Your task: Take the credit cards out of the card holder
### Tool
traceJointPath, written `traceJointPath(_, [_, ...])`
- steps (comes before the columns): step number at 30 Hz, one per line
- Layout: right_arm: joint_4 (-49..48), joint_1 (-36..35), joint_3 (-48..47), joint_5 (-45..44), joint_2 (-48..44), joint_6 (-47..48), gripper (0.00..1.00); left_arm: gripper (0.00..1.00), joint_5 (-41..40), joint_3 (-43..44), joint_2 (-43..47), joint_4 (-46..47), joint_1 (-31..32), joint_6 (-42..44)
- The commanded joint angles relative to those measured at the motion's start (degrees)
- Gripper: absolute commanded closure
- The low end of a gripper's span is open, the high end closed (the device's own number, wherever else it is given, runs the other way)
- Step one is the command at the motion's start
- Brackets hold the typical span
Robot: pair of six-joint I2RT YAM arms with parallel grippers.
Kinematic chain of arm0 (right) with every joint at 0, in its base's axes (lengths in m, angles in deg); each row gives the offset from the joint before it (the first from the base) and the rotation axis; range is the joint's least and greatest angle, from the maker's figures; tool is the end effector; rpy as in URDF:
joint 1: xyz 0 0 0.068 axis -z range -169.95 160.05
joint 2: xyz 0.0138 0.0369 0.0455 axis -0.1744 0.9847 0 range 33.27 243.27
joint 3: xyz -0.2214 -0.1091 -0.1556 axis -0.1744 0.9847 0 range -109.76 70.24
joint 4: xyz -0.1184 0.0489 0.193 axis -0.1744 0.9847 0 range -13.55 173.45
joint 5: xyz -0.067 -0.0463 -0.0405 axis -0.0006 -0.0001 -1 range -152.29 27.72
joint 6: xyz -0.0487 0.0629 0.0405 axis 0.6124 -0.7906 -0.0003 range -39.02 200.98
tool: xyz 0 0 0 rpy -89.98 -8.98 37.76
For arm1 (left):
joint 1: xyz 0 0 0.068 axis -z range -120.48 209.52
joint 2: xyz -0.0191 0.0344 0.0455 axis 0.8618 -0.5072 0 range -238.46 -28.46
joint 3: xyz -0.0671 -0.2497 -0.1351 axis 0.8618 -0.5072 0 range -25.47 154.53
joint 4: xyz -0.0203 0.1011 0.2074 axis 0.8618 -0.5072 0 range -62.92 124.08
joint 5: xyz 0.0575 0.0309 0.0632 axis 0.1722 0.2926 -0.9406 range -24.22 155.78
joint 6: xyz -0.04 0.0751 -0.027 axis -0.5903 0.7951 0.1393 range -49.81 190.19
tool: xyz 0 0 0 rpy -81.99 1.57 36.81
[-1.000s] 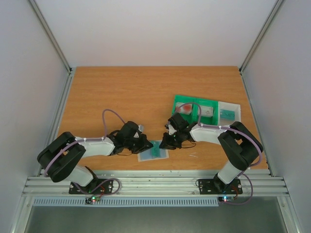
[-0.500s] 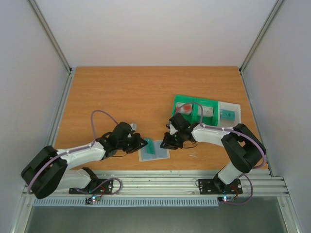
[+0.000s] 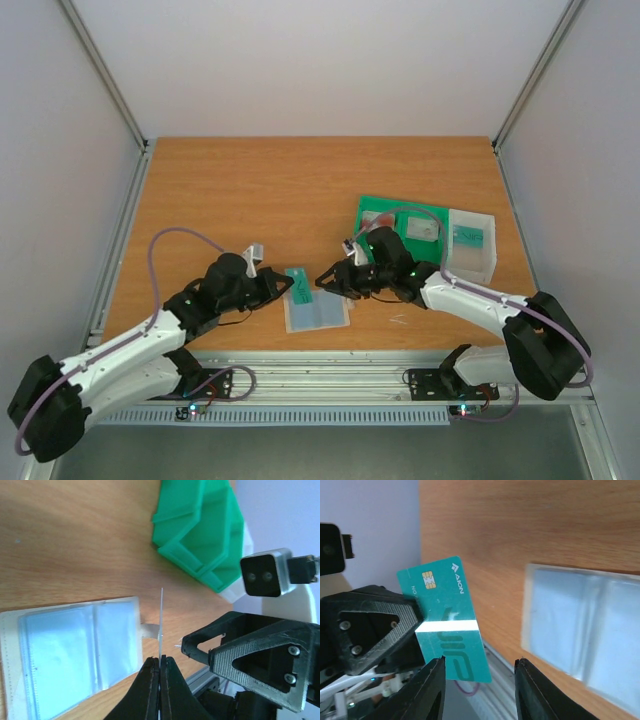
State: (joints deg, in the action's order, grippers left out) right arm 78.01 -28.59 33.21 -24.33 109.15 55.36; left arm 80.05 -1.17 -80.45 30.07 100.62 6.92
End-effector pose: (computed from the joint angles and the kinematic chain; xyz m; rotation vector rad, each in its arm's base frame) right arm 0.1713 0.1996 0.2130 -0.6580 2.3681 1.3032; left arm 0.1305 -0.1399 0.2117 -0.2982 2.3961 -1.2461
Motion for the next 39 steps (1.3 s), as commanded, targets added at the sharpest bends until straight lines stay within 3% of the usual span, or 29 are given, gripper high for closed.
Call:
traceJointPath(1, [-8.8, -0.2, 0.5, 4.4, -2.9, -5.4, 0.59, 1.00, -1.9, 0.4, 5.4, 1.7, -0.2, -2.2])
traceJointPath(6, [-13.0, -0.7, 0.9, 7.4, -2.1, -8.4, 0.54, 1.00, -1.9, -1.7, 9.1, 6.6, -0.3, -4.7])
traceJointPath(11, [-17.4, -2.9, 1.0, 8.4, 0.2, -11.1, 0.56, 0.99, -1.1, -4.8, 9.7, 14.3, -0.2, -7.3])
traceJointPath(13, [-18.9, -3.4, 1.1, 8.7, 0.7, -11.7, 0.64, 1.00, -0.6, -5.5, 9.4, 16.0, -0.3, -8.2])
traceJointPath(18, [-23.2, -3.5, 2.0, 11.2, 1.8, -13.4, 0.98, 0.99, 0.0, -5.7, 9.4, 16.2, -0.2, -8.2])
traceJointPath(20, [-23.9, -3.4, 2.6, 12.2, 1.7, -13.2, 0.99, 0.98, 0.4, -5.2, 9.5, 15.9, -0.2, -7.7])
traceJointPath(24, [-23.7, -3.4, 2.9, 16.3, 0.8, -10.7, 0.99, 0.75, 2.8, -2.3, 10.0, 11.7, -0.2, -5.8])
traceJointPath(28, [-12.6, -3.3, 1.2, 18.4, -2.0, -1.8, 0.99, 0.60, 7.0, 1.1, 11.2, 4.8, -0.2, -0.8])
traceJointPath(34, [12.6, -3.3, -5.4, 19.7, -7.7, 15.5, 0.99, 0.53, 13.5, 5.6, 14.6, -10.0, -0.3, 7.6])
traceJointPath(39, [25.1, -3.3, -9.3, 23.7, -10.7, 23.7, 0.99, 0.51, 20.6, 11.8, 12.3, -25.5, -0.3, 18.1])
